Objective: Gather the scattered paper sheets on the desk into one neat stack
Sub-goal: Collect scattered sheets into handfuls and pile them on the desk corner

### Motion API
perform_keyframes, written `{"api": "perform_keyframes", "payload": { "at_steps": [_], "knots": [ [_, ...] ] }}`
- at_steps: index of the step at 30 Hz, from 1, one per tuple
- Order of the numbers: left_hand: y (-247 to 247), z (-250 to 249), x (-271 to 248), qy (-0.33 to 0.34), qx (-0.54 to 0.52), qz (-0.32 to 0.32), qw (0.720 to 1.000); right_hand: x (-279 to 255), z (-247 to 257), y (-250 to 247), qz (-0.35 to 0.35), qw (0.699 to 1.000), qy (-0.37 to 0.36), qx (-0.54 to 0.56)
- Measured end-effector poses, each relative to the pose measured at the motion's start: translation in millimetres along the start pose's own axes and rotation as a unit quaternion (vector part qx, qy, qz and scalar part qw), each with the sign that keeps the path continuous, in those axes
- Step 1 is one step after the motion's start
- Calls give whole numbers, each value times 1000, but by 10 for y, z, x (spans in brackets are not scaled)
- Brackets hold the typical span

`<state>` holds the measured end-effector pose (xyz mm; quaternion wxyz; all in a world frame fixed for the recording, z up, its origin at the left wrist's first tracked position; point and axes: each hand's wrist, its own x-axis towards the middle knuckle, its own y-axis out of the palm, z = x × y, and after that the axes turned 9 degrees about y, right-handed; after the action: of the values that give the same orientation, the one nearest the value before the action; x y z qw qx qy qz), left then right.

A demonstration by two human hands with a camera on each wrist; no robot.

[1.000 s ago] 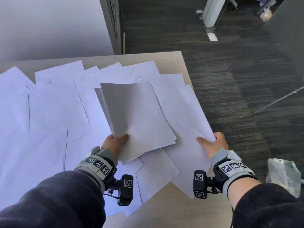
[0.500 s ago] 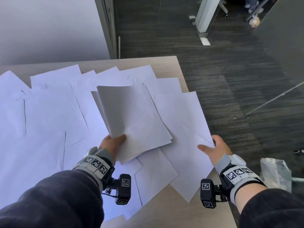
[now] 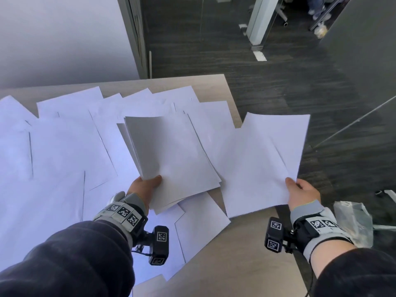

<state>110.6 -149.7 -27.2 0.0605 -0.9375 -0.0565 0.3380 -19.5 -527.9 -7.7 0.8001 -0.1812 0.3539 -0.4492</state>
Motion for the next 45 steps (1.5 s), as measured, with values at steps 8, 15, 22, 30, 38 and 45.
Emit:
{"api": "perform_keyframes", "payload": {
  "at_steps": [8,15,22,30,38,45],
  "knots": [
    [-2,12,-107,-8,37,15,999,-28,-24,23,39,958,162,233],
    [14,102,-162,-31,30,50,998,-260,-21,378,206,978,21,33],
    [-17,64,-259,-82,-25,37,996,-625,100,749,249,962,-72,-84],
    [-61,169,-246,-11,42,97,994,-819,235,984,287,935,-122,-169],
    [-150,219,-132,-4,27,64,998,-546,303,951,131,905,-228,-334],
    [-123,207,-126,-7,17,52,998,-285,226,874,124,904,-162,-375]
  ]
}}
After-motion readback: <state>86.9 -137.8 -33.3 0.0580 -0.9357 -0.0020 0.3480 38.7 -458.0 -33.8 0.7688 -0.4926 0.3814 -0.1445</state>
